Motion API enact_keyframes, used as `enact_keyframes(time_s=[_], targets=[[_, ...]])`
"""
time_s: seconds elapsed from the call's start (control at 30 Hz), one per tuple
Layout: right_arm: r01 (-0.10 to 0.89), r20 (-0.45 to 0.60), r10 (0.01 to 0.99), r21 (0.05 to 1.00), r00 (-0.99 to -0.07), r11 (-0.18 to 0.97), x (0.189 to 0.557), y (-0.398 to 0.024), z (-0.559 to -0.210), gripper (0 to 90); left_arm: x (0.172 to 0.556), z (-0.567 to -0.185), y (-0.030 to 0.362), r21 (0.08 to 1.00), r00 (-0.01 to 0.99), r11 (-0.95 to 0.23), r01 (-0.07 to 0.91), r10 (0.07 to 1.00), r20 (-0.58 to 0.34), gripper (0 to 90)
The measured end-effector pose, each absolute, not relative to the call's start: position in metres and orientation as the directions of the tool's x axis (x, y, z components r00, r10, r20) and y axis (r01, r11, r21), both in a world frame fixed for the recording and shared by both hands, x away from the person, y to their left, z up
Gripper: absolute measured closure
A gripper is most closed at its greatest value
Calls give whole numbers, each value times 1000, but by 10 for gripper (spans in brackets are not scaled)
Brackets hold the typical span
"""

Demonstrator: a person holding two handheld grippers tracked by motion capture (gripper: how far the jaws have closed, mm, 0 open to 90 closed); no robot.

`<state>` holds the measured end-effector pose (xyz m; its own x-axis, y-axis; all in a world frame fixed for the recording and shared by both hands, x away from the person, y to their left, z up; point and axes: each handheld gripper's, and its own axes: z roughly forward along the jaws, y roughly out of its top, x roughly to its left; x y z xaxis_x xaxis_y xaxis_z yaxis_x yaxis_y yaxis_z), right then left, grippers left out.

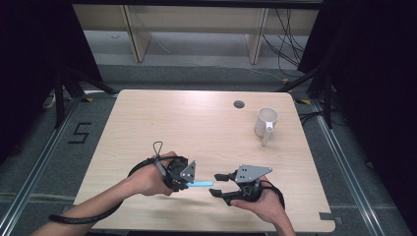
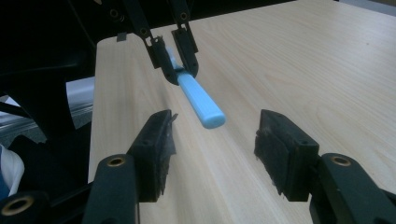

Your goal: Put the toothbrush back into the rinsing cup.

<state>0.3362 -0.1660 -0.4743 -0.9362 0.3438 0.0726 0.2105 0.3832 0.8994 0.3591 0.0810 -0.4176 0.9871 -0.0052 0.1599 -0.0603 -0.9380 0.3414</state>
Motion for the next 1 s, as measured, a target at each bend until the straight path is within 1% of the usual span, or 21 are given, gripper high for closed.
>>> enact_keyframes(time_s=[0.1, 0.17, 0.2, 0.43, 0.5, 0.63, 0.67, 0.8, 0.93, 1.0], targets=[[208, 75, 337, 901, -939, 380, 337, -164, -475, 476, 358, -417, 79, 335, 988, -940, -65, -13, 156, 786], [231, 99, 340, 898, -935, 374, 335, -163, -475, 490, 358, -417, 78, 335, 988, -940, -68, -16, 156, 785], [194, 68, 321, 904, -945, 380, 338, -162, -474, 495, 357, -417, 77, 337, 988, -939, -67, -15, 155, 785], [185, 75, 290, 907, -954, 377, 339, -154, -475, 529, 355, -415, 73, 338, 986, -937, -85, -32, 161, 785], [177, 66, 281, 903, -957, 391, 340, -154, -475, 537, 354, -414, 72, 339, 986, -937, -86, -32, 163, 785], [211, 104, 279, 896, -955, 390, 338, -152, -476, 551, 352, -413, 71, 347, 986, -934, -87, -33, 161, 785], [178, 74, 266, 903, -961, 392, 341, -152, -476, 558, 352, -413, 70, 349, 987, -933, -87, -32, 159, 785], [169, 72, 250, 904, -965, 393, 342, -152, -476, 589, 350, -411, 68, 344, 986, -933, -101, -47, 161, 785], [155, 67, 230, 908, -971, 390, 342, -151, -477, 620, 349, -410, 67, 352, 986, -931, -97, -42, 161, 785], [165, 79, 224, 904, -971, 395, 341, -151, -477, 632, 349, -409, 66, 342, 985, -934, -109, -55, 162, 785]])
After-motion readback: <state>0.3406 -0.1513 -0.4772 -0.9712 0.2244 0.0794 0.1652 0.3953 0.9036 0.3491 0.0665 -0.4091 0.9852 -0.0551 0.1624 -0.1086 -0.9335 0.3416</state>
